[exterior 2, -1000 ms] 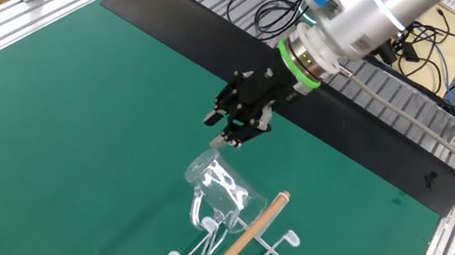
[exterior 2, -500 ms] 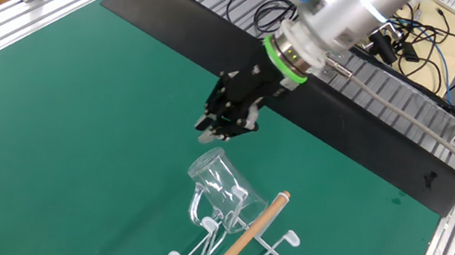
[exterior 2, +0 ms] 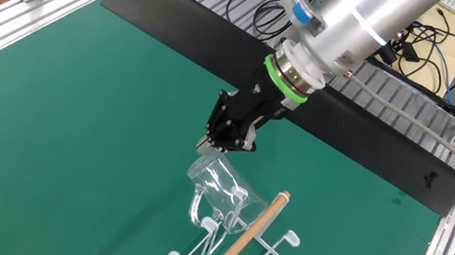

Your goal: Put the cup on the cup rack

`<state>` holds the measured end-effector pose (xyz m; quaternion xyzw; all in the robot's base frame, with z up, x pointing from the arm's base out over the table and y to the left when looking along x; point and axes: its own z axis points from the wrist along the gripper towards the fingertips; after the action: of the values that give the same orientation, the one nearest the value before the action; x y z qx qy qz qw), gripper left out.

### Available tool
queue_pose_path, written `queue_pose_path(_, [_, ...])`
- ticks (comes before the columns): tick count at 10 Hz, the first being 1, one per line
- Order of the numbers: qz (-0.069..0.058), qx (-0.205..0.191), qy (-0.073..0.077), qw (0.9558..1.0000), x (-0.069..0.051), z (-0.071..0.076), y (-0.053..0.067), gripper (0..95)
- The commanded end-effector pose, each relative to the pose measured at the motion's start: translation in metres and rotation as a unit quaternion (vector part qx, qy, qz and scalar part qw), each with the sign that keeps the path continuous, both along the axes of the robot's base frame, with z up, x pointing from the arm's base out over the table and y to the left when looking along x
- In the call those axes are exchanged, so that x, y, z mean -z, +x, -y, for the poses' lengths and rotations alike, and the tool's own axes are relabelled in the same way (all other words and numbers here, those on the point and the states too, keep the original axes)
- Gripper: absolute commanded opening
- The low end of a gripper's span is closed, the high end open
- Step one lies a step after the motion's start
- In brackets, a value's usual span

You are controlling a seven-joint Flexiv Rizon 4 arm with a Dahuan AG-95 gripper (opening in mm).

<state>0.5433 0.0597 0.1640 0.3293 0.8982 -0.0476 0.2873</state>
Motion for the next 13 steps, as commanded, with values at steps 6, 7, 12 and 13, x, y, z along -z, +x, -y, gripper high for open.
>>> queue_pose_path(6, [-0.001,0.004,-0.023,0.9997,-0.017,-0.023,-0.017,0.0])
queue_pose_path(7, [-0.002,0.003,-0.025,0.9997,-0.018,-0.026,-0.018,0.0])
queue_pose_path(12, [-0.012,0.013,-0.019,0.9997,-0.022,-0.037,-0.023,0.0])
queue_pose_path(13, [-0.015,0.012,-0.020,0.9996,-0.023,-0.039,-0.024,0.0])
